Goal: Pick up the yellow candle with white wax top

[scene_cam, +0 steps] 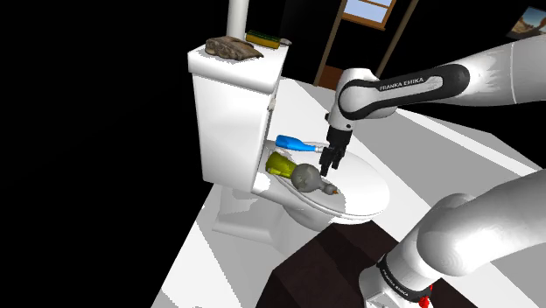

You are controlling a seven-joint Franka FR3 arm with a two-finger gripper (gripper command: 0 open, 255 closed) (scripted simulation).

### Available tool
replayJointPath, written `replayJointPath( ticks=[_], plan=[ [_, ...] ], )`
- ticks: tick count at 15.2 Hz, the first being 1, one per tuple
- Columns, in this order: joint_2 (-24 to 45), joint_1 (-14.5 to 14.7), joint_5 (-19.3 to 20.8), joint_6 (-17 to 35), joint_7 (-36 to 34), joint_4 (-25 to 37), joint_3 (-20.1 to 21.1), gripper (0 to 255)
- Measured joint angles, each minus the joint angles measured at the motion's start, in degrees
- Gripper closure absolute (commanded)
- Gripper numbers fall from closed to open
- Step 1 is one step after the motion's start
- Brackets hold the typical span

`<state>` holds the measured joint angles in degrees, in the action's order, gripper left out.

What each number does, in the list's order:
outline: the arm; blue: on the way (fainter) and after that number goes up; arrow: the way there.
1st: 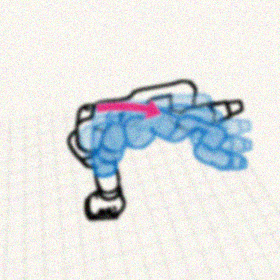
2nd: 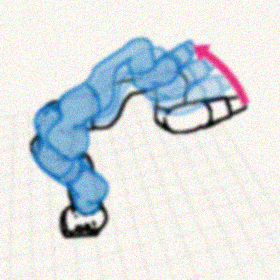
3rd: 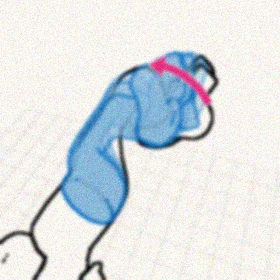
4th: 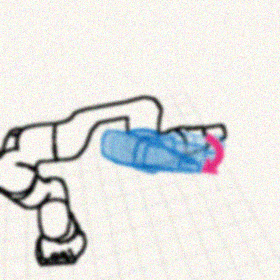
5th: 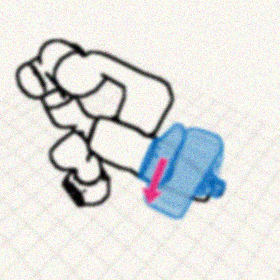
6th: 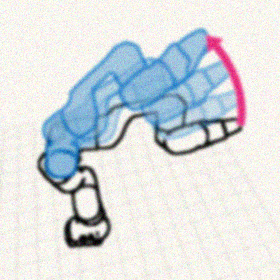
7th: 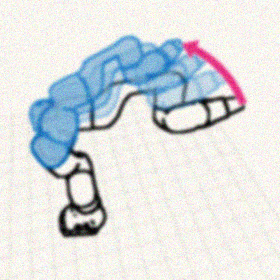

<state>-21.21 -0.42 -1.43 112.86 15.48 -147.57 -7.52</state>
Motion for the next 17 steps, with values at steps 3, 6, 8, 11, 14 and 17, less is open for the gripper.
replayJointPath(
  ticks=[3, 6, 8, 11, 14, 17],
  plan=[
    [3.1, 0.1, -0.1, 2.9, 1.1, -0.7, -0.4, 0],
    [4.8, 0.1, -0.3, 5.7, 1.5, -1.9, -0.6, 0],
    [6.1, 0.3, -0.5, 7.5, 1.6, -2.5, -0.5, 0],
    [6.9, 0.3, -0.6, 8.7, 1.8, -2.9, -0.6, 255],
    [7.0, 0.3, -0.7, 8.7, 1.8, -2.8, -0.6, 255],
    [7.0, 0.3, -0.7, 8.7, 1.9, -2.8, -0.6, 255]
  ],
)
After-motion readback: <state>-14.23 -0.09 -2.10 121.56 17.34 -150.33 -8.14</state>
